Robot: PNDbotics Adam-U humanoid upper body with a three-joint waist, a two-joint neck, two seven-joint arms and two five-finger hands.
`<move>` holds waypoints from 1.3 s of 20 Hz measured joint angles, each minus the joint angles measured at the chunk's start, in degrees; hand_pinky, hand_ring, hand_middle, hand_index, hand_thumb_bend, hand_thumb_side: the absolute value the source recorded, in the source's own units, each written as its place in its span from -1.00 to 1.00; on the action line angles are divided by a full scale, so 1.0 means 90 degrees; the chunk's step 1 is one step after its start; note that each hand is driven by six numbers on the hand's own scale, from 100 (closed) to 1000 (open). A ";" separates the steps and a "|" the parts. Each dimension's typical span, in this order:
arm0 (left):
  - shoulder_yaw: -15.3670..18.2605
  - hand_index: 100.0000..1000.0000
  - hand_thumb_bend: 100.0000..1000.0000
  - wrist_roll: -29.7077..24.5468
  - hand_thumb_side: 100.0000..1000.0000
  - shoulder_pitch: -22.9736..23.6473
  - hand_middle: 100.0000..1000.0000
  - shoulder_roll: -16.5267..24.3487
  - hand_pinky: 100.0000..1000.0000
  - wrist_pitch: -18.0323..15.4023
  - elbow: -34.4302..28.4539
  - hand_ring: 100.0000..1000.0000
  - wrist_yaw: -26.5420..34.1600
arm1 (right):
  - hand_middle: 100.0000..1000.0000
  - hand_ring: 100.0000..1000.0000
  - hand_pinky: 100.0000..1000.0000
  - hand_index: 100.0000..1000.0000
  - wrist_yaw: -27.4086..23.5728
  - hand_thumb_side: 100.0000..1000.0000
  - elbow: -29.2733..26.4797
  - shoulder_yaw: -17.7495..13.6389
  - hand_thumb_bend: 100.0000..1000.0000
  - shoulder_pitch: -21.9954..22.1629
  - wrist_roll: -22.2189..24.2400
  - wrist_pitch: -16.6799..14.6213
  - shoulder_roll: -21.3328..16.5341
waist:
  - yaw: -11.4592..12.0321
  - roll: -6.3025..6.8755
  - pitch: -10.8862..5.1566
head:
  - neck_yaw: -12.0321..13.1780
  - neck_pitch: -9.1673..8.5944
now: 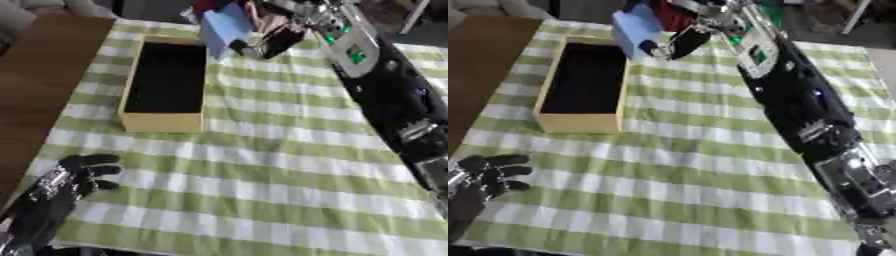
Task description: Pick up objects on the table and place them in the box.
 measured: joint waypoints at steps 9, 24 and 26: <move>-0.0171 0.59 -1.00 -0.0236 1.00 -0.0074 0.58 -0.0048 0.44 0.0050 0.0043 0.64 -0.0014 | -0.22 0.73 0.44 0.35 0.0327 -1.00 0.0350 0.0117 -1.00 -0.0073 0.0115 -0.0105 0.0526 | 0.0260 -0.0042 0.0017 | -0.0222 -0.0024; -0.0215 0.60 -1.00 -0.0313 1.00 -0.0108 0.59 -0.0049 0.44 0.0057 0.0155 0.65 -0.0103 | 0.84 0.88 0.65 0.93 0.1111 -0.39 -0.0138 0.0510 -0.48 0.0012 0.0163 -0.0683 0.0711 | 0.0180 -0.0044 0.0016 | -0.0263 -0.0025; -0.0215 0.60 -1.00 -0.0310 1.00 -0.0108 0.59 -0.0049 0.44 0.0058 0.0156 0.65 -0.0112 | 0.85 0.88 0.65 0.94 0.1142 -0.38 -0.0177 0.0522 -0.46 0.0016 0.0139 -0.0707 0.0710 | 0.0160 -0.0044 0.0016 | -0.0257 -0.0026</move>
